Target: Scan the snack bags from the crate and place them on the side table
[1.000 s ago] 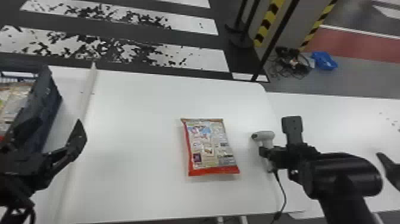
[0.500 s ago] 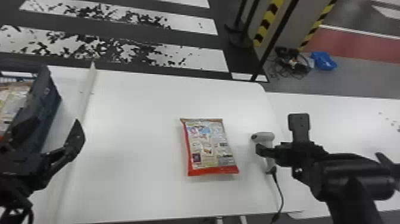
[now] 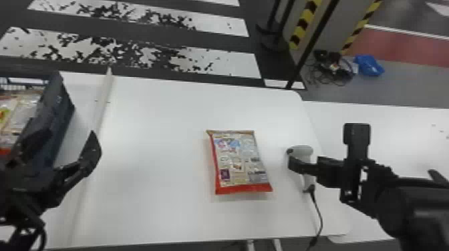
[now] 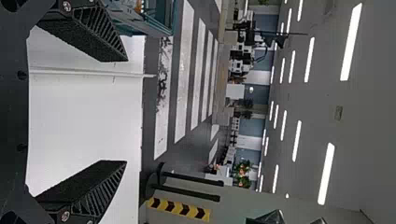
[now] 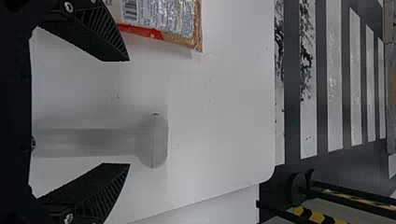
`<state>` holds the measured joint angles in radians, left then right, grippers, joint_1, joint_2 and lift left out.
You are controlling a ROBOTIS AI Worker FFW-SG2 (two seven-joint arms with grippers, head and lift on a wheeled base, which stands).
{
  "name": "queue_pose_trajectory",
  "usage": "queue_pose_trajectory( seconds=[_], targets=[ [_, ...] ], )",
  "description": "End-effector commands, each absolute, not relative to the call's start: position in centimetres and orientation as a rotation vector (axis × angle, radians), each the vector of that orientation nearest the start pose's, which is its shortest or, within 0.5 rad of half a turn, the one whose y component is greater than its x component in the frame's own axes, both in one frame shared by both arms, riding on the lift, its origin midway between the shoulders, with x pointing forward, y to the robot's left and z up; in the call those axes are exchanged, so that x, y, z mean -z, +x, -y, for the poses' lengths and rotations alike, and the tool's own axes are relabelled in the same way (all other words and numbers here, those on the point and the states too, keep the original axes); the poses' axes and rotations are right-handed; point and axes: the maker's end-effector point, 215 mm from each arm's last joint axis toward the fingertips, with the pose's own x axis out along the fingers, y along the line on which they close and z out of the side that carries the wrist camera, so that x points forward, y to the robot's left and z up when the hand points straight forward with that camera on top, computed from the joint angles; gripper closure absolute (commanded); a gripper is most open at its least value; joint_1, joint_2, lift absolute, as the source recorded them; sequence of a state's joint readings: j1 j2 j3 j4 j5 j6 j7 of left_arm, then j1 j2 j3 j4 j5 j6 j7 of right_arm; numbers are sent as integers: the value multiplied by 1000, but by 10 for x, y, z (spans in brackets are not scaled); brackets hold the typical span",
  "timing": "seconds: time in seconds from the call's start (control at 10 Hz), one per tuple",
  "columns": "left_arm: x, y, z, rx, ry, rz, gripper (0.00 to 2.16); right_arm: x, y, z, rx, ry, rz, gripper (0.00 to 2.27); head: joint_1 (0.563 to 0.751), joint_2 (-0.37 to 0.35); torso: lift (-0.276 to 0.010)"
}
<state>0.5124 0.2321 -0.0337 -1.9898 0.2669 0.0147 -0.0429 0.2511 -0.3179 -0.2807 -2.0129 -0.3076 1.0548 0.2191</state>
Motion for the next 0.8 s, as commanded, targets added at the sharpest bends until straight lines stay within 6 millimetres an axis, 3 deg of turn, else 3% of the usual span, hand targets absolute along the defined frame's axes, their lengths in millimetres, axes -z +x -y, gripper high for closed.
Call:
queue_pose_trajectory(
  seconds=[0.0, 0.3, 0.7],
  targets=[
    [378, 437, -225, 164, -76, -124, 97, 473, 424, 353, -107, 122, -816, 87, 695, -194, -81],
    [378, 438, -224, 163, -79, -124, 97, 485, 411, 311, -228, 217, -863, 87, 695, -148, -81],
    [382, 438, -225, 163, -77, -130, 97, 516, 404, 278, -313, 271, -933, 87, 695, -87, -81]
  ],
)
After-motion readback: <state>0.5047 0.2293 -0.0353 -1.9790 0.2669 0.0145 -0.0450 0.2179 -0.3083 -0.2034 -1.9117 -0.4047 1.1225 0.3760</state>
